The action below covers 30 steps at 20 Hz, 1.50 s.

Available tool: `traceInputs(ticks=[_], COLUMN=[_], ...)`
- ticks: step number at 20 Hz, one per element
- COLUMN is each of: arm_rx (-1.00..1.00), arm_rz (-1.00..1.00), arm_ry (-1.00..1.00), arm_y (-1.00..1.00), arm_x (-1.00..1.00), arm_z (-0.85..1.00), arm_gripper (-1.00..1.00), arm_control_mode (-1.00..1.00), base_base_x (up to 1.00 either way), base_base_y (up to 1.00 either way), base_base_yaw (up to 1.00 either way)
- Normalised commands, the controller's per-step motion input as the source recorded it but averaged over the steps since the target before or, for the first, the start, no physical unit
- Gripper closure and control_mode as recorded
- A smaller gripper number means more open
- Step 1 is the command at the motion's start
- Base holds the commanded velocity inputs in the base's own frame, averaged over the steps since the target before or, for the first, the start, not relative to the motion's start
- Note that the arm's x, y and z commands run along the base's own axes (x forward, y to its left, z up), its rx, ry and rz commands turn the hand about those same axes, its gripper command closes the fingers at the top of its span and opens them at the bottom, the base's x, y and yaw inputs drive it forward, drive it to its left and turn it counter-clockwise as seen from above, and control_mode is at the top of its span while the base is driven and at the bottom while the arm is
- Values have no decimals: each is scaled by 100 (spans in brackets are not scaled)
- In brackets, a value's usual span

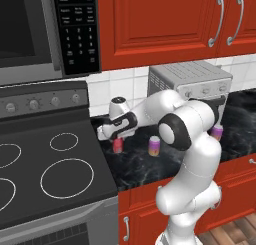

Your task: Four empty soda cans are scattered around the kitchen. Gather all the cans and cluster them next to the stove for recycling.

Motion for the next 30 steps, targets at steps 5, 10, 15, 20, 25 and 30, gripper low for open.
traceInputs(ticks=[5,10,15,20,25,30], arm_rx=[0,0,0,2,7,6], arm_rz=[-2,-2,-3,-4,-3,-1], arm_ry=[-17,-22,-14,0,0,0], arm_y=[0,0,0,0,0,0], arm_x=[-4,0,0,0,4,0], arm_z=[-31,-23,-20,-25,-26,-28], arm_gripper=[100,100,100,100,100,-100], arm_control_mode=[-100,-100,-100,-100,-100,-100], base_base_x=[0,0,0,0,0,0], base_base_y=[0,0,0,0,0,0], base_base_yaw=[0,0,0,0,0,0])
